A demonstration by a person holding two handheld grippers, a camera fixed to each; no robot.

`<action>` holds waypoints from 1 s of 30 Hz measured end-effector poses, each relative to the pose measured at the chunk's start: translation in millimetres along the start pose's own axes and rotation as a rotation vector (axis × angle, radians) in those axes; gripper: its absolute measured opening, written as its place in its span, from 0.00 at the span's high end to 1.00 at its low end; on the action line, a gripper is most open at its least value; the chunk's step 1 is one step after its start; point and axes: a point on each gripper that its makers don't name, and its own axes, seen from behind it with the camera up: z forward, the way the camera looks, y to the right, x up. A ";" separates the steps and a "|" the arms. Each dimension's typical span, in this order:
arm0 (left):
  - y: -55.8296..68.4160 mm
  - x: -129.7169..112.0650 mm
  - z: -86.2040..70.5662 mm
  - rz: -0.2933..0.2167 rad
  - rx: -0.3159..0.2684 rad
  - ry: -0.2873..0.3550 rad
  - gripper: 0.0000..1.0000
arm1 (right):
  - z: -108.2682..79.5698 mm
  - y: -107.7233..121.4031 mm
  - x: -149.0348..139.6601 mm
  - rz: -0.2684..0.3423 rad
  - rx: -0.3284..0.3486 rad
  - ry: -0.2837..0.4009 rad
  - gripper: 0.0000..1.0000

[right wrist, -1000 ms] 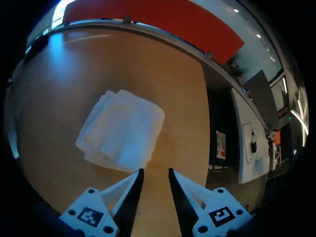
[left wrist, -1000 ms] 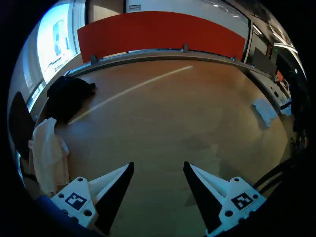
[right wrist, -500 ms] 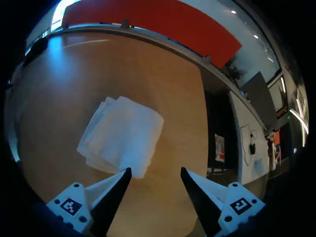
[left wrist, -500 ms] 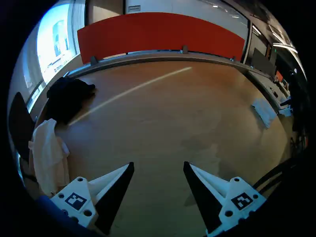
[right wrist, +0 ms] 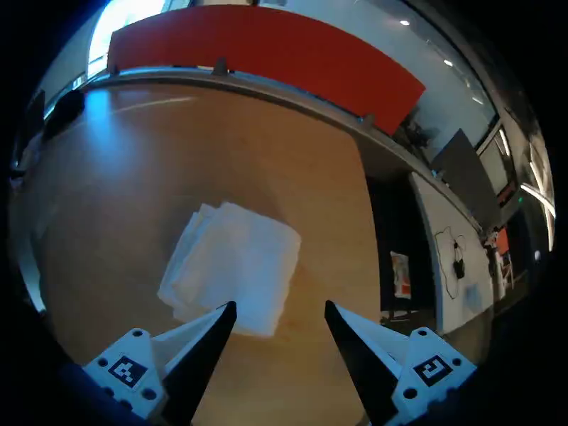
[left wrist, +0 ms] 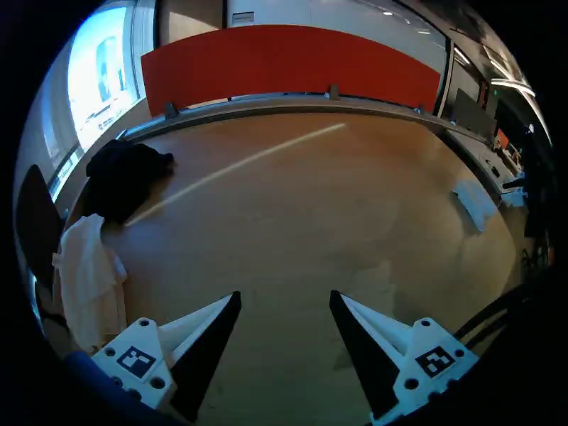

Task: Fold towel

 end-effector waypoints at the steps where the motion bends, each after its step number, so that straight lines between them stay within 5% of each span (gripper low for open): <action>1: -0.3 0.9 -0.6 0.000 0.001 0.003 0.07 | -0.9 -2.6 3.1 0.009 0.005 0.014 0.04; 8: -2.4 6.5 -4.6 -0.004 0.009 0.019 0.07 | -9.3 -18.0 31.6 0.098 0.032 0.126 0.04; 20: -9.6 23.1 -9.6 -0.021 0.026 0.064 0.07 | -29.7 -36.1 87.3 0.336 0.099 0.348 0.04; 30: -16.4 42.4 -11.5 -0.034 0.040 0.113 0.08 | -29.8 -45.6 102.9 0.364 0.095 0.417 0.04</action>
